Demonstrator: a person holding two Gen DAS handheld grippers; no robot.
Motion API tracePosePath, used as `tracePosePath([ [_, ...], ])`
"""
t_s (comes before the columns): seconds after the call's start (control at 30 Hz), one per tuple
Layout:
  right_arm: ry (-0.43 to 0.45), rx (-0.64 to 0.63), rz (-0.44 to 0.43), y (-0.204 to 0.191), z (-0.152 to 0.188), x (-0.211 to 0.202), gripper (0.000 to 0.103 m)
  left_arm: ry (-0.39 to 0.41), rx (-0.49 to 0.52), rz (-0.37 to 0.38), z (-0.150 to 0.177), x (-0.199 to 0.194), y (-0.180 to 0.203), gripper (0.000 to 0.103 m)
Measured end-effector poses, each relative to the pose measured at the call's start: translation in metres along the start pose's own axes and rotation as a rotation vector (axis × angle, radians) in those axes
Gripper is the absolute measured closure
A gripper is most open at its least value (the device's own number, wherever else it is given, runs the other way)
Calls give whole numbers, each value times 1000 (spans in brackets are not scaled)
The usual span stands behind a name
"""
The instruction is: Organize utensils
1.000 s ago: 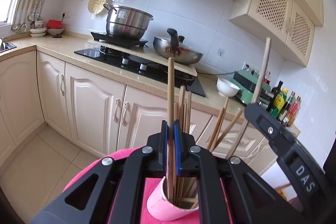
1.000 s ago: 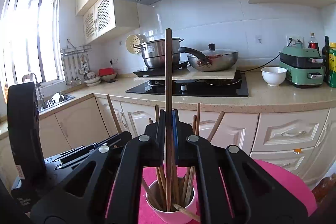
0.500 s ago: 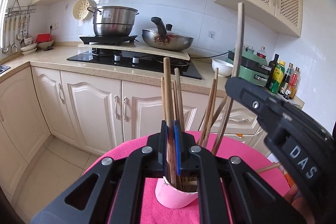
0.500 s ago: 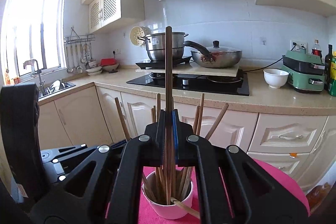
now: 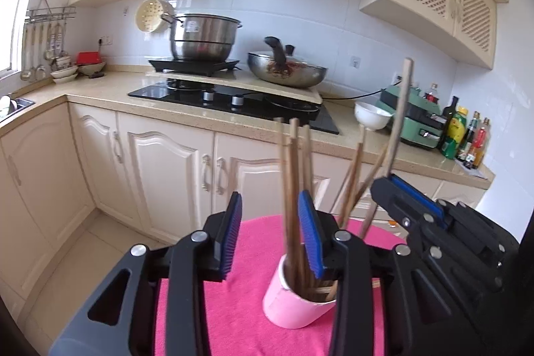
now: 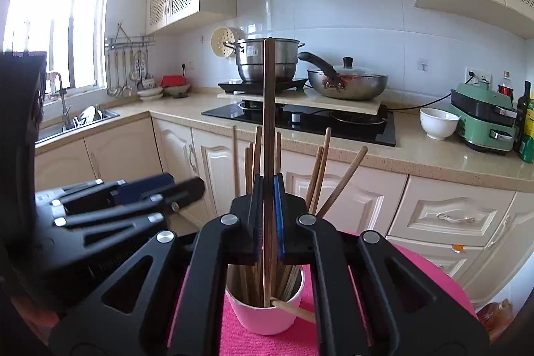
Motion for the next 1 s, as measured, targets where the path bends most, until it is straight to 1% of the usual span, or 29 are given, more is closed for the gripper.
tracePosePath([
  [0.17,-4,-16,15,-4,1,1,96,-43,-20,-58,1,0,-13,68],
  [0.3,-8,9,27,-2,0,-1,95,-49,-47,-68,-1,-7,-24,68],
  [0.53,-1,14,41,-6,-4,-7,95,-54,-37,-70,-3,-17,-26,68],
  [0.7,11,14,59,-8,-9,-17,90,-63,-28,-68,-4,-26,-25,68],
  [0.87,27,10,75,-12,-17,-34,90,-79,-16,-67,-9,-39,-23,68],
  [1.0,38,7,94,-19,-24,-53,90,-79,-3,-64,-12,-56,-20,67],
])
Point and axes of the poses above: each gripper's, at about its wrist camera, not at the fingertips, and x roughly the way its jaws point, y to its right, z to its underside, the point moved 1 cm from there along x, roughly the way its jaws point, and after that the axes turned 4 degrees about -y, right-handed, at the moved point
